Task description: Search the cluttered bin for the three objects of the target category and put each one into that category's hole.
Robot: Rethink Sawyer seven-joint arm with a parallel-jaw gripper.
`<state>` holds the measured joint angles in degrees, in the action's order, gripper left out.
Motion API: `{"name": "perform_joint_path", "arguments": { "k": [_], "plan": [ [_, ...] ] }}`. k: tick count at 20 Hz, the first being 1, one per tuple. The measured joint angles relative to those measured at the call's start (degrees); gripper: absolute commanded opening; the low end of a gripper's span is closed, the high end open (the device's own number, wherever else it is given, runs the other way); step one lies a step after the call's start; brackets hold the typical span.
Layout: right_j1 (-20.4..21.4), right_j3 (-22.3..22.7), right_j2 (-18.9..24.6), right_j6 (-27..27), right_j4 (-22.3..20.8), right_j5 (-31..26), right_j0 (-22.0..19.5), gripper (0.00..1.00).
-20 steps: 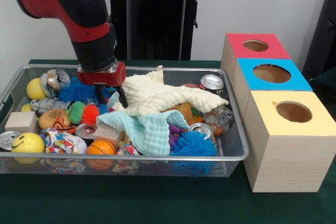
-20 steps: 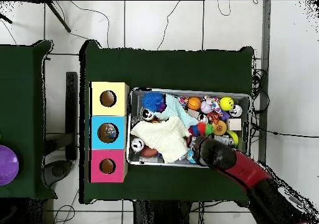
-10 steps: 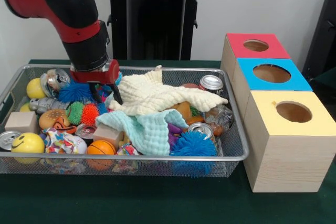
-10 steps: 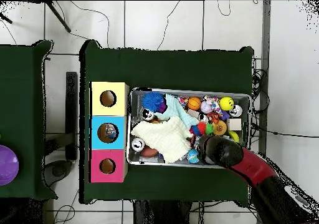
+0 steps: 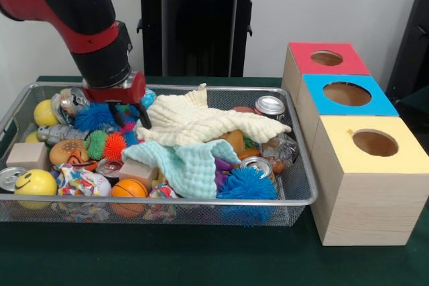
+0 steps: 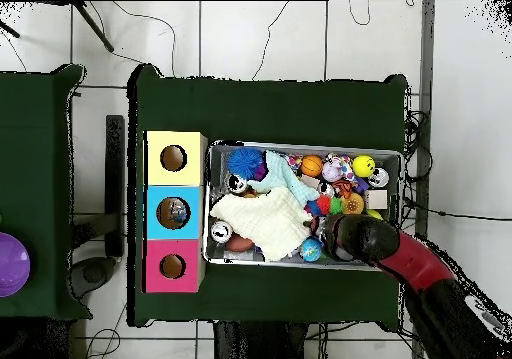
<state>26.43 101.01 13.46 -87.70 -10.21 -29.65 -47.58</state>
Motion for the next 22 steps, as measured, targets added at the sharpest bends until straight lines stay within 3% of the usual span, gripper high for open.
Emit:
{"name": "perform_joint_path", "arguments": {
  "k": [11,22],
  "plan": [
    [2.1,-1.0,0.0,0.0,0.0,-4.1,0.0,1.0],
    [2.9,-2.9,-0.4,0.0,-0.1,-4.1,0.0,1.0]
  ]
}}
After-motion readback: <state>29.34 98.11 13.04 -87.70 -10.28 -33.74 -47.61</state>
